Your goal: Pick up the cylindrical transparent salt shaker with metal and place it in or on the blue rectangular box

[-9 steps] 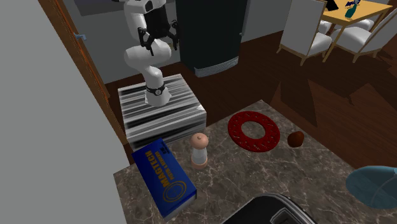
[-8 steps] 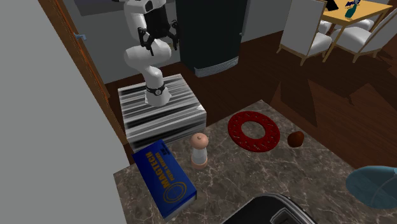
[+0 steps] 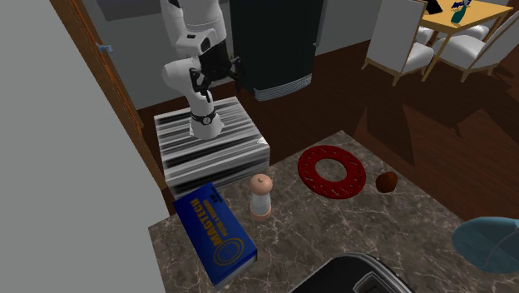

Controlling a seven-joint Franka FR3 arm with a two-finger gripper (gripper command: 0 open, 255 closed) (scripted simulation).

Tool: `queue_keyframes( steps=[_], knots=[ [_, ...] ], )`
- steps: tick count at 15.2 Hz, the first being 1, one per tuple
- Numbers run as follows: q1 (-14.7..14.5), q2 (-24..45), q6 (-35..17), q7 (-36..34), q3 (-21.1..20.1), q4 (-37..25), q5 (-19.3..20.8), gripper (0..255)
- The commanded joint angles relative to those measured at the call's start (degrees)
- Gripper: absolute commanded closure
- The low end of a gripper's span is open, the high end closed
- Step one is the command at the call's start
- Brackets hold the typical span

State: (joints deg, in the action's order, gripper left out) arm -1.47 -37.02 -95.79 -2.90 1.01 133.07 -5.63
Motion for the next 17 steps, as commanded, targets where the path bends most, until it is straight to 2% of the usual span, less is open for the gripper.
queue_keyframes(
  steps=[1,9,17],
  knots=[
    [-0.2,3.3,-3.8,0.8,0.2,0.0,-0.3,0],
    [-1.1,18.4,-17.0,4.6,1.3,-3.5,-2.3,0],
    [-1.9,35.0,-26.3,8.7,1.9,-12.2,-5.6,0]
  ],
)
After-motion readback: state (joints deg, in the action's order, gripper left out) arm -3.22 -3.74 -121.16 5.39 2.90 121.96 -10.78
